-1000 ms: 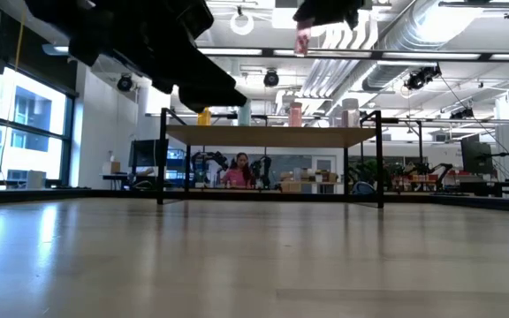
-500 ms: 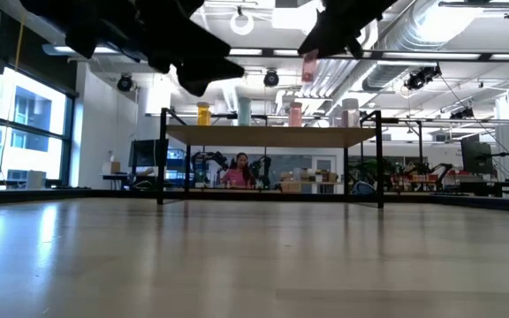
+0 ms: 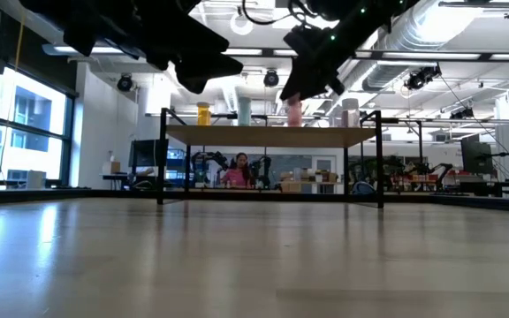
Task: Pick and place medicine bottles onto shelf by color
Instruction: Put the pink pill bottle on the shelf
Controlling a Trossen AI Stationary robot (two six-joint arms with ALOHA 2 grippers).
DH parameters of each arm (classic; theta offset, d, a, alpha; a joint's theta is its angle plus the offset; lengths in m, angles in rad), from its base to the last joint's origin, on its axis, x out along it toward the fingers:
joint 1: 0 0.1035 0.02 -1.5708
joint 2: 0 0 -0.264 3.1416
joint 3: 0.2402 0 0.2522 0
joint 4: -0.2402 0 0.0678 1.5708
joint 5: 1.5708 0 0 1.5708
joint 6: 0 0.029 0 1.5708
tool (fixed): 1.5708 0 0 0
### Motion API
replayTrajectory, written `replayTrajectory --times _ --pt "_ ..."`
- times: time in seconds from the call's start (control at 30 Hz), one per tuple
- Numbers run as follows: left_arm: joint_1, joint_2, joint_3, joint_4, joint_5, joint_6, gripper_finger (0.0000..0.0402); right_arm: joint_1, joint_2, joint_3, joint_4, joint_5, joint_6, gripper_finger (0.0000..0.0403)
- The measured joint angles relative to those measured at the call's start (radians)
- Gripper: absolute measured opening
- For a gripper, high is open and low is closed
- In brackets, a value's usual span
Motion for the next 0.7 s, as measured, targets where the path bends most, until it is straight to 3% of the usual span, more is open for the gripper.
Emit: replayTrajectory --times 0.4,0.7 --pt "0.0 0.0 0.0 -0.006 0.0 0.0 0.0218 -0.002 0.016 0.0 -0.002 0.083 -0.007 0.0097" --pt "0.0 0.0 0.0 -0.005 -0.001 0.0 0.0218 -0.002 0.016 0.001 -0.015 0.085 -0.007 0.0105"
